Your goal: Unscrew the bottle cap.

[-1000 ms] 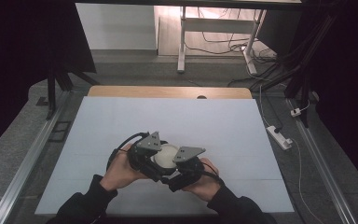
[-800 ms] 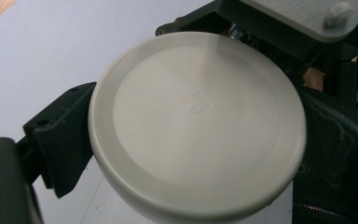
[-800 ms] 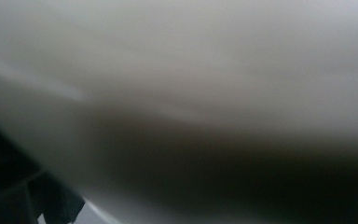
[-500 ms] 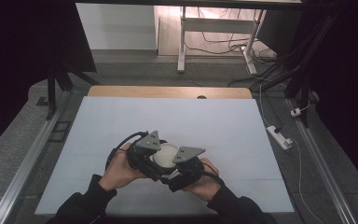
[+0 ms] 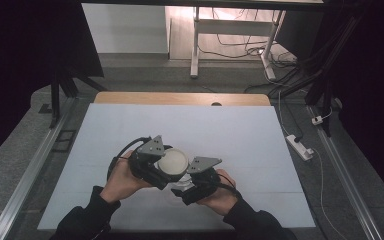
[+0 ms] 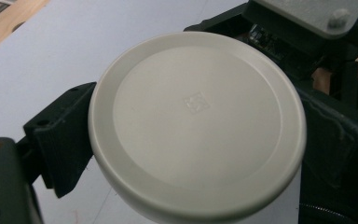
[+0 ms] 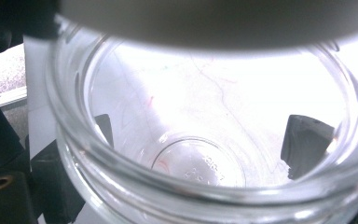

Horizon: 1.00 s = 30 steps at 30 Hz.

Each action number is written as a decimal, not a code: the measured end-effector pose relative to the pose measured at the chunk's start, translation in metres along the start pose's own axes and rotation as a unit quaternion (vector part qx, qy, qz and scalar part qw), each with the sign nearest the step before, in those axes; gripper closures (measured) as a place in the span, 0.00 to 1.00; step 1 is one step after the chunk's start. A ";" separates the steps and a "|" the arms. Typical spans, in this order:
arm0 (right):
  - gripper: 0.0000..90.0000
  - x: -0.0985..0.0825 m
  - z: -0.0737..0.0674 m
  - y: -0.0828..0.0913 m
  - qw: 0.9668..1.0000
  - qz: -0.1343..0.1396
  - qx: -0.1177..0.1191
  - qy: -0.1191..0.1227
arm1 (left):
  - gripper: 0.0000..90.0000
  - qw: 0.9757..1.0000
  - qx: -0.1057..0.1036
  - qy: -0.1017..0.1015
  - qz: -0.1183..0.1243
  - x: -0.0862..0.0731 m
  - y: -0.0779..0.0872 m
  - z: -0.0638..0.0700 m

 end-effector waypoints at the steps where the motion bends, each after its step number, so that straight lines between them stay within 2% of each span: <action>1: 0.07 0.000 0.000 0.000 1.000 0.000 0.000 0.000 | 0.09 1.000 0.001 0.002 0.001 -0.001 0.001 -0.001; 18: 0.07 -0.002 0.016 0.005 1.000 0.004 -0.023 -0.014 | 0.09 1.000 0.004 0.013 0.004 -0.014 0.008 -0.003; 30: 0.07 0.000 0.032 0.006 0.999 0.006 -0.039 -0.027 | 0.09 1.000 -0.005 0.013 0.013 -0.023 0.010 0.006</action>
Point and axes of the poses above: each handheld gripper's, and its own axes: y roughly backward along the jaws, x roughly out of its top, z roughly to its right, the point moved 2 cm from there along -y, roughly forward along the jaws, and after that the axes turned 8 degrees about -z, right-handed, at the moved point
